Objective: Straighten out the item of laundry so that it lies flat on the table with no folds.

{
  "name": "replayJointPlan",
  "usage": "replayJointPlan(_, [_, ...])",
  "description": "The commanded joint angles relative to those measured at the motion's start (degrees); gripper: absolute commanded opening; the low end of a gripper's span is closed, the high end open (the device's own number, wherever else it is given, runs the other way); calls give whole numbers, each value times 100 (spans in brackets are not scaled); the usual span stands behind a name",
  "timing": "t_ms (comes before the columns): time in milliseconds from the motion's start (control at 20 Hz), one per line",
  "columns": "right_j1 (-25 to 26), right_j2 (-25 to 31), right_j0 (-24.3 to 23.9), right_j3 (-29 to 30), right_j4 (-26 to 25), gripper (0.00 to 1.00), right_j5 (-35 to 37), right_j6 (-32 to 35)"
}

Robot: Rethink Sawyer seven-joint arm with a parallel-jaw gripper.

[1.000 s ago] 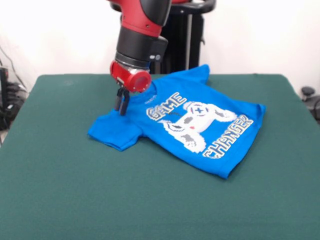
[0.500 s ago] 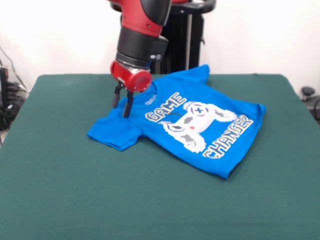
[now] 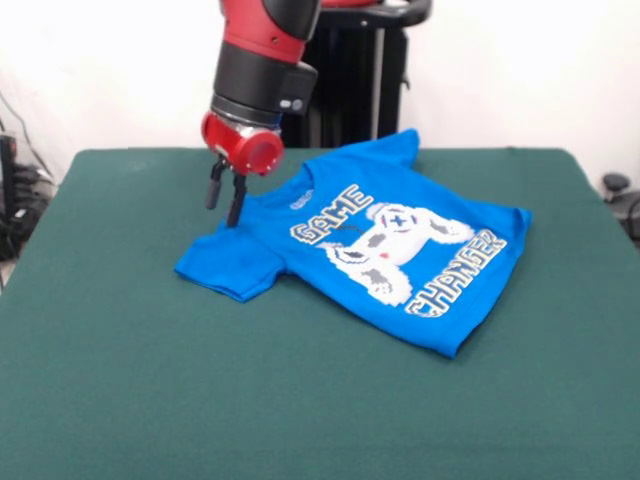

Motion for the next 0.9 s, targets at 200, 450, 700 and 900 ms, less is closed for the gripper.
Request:
replayJointPlan(200, [-132, 987, 276, 610, 79, 100, 336, 1119])
replayJointPlan(450, [-107, 1029, 445, 645, 237, 100, 239, 1211])
replayJointPlan(700, [60, 1009, 643, 525, 418, 100, 115, 1269])
replayJointPlan(900, [152, 941, 863, 476, 631, 100, 43, 1364])
